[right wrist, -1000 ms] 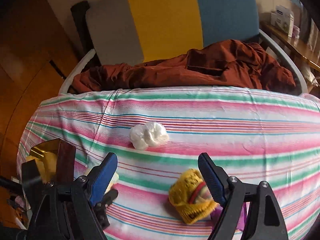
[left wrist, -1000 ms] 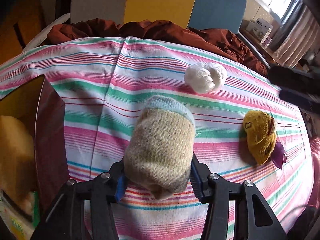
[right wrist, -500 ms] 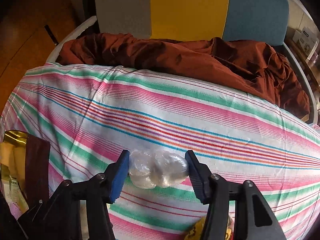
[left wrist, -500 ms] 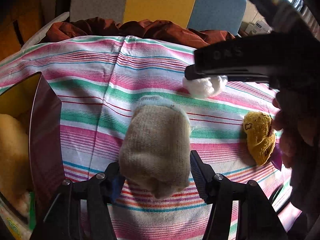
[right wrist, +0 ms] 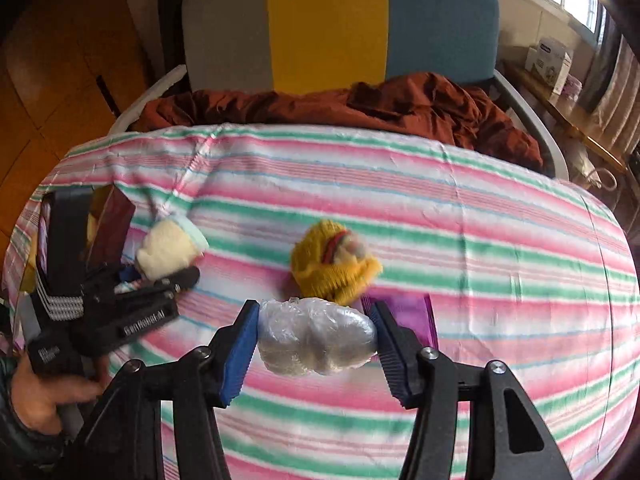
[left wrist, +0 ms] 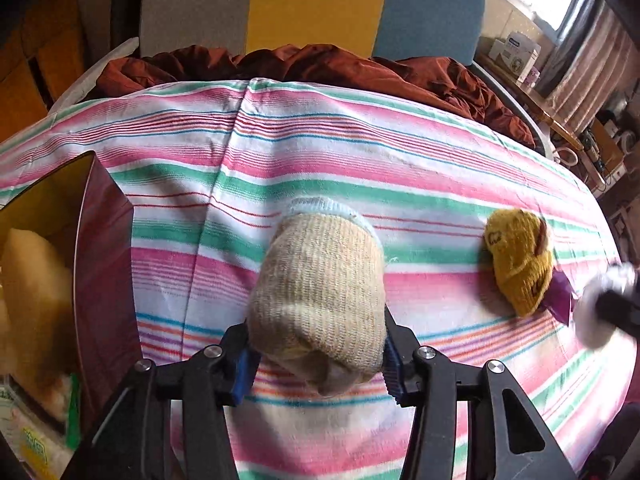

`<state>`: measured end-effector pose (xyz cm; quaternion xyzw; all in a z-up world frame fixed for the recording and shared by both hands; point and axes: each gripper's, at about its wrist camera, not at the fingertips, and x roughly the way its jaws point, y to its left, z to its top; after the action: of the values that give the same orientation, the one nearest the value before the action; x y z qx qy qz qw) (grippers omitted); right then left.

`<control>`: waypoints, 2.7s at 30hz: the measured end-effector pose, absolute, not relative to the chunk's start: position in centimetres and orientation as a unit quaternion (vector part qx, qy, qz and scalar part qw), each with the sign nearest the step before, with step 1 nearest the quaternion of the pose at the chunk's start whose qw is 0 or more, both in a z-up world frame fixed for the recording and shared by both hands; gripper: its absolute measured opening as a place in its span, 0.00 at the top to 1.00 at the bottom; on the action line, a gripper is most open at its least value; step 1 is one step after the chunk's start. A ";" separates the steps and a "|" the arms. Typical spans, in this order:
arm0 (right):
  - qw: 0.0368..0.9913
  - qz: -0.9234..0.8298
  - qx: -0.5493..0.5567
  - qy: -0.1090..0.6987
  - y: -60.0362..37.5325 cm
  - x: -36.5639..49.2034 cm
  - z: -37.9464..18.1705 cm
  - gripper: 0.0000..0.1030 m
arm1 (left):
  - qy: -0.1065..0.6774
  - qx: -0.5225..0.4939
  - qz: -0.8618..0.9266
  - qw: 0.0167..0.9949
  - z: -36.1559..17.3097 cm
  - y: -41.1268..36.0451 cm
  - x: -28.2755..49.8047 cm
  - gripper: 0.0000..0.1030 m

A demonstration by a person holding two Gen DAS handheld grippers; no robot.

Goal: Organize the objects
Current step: 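Grasp the clear plastic bag bundle with the right gripper while the left holds the sock, then lower the white sock into the gold tray and open the left gripper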

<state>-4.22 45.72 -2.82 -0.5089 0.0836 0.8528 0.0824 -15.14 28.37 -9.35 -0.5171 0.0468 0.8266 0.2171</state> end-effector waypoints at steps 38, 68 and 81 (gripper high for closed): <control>0.122 0.804 -0.569 0.120 46.3 0.9 -9.7 0.50 | 0.126 -0.444 0.836 0.295 -9.6 29.8 -4.7 0.31; 0.123 0.814 -0.560 0.093 45.9 1.1 -9.0 0.66 | 0.101 -0.360 0.883 0.284 -0.5 23.1 -2.7 0.46; 0.134 0.816 -0.557 0.076 44.4 1.2 -9.1 0.66 | 0.076 -0.372 0.895 0.235 0.7 15.0 -6.4 0.46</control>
<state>1.18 44.37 -9.09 -0.5567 0.0764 0.8163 0.1336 -6.37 15.04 0.67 -0.3724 0.0761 0.8947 0.2346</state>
